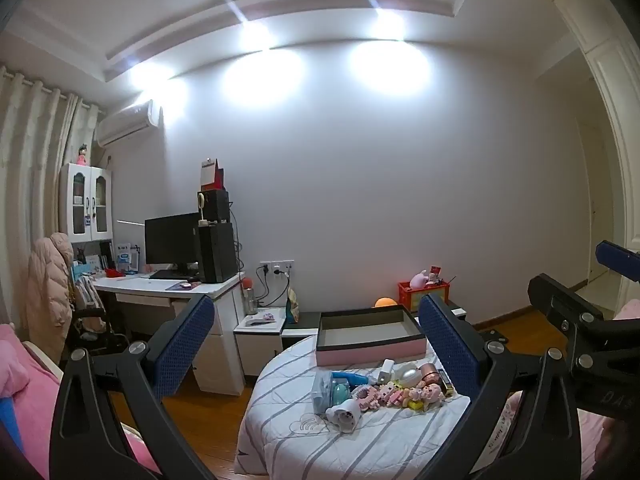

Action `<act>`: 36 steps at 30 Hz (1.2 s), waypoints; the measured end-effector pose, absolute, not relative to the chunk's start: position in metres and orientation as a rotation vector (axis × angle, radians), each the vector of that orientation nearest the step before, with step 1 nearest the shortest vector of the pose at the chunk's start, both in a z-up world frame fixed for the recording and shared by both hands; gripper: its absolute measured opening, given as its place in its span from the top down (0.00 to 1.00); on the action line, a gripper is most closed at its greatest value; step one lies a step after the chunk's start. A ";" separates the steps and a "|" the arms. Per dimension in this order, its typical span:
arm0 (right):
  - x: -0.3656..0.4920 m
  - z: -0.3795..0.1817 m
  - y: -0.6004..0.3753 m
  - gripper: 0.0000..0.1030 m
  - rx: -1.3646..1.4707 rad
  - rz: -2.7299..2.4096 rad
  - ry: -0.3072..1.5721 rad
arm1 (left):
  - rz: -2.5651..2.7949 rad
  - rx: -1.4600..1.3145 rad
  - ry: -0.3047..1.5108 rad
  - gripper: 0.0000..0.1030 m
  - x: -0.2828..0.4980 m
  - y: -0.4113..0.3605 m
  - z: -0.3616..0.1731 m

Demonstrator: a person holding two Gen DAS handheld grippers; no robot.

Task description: Organize rigid objects

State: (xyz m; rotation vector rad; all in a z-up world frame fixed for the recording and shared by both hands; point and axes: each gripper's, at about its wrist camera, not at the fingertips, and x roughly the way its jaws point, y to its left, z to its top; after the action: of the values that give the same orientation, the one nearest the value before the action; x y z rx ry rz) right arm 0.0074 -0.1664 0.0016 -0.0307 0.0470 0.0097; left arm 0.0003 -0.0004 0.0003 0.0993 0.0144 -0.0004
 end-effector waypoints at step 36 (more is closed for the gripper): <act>0.007 0.005 -0.164 0.00 -0.042 0.013 0.044 | -0.008 0.072 0.015 0.00 0.001 0.000 0.005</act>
State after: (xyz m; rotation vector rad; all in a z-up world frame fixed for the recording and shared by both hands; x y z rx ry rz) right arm 0.0072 -0.1639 0.0049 -0.0417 0.0444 0.0133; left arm 0.0012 0.0004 0.0052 0.0724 0.0149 -0.0077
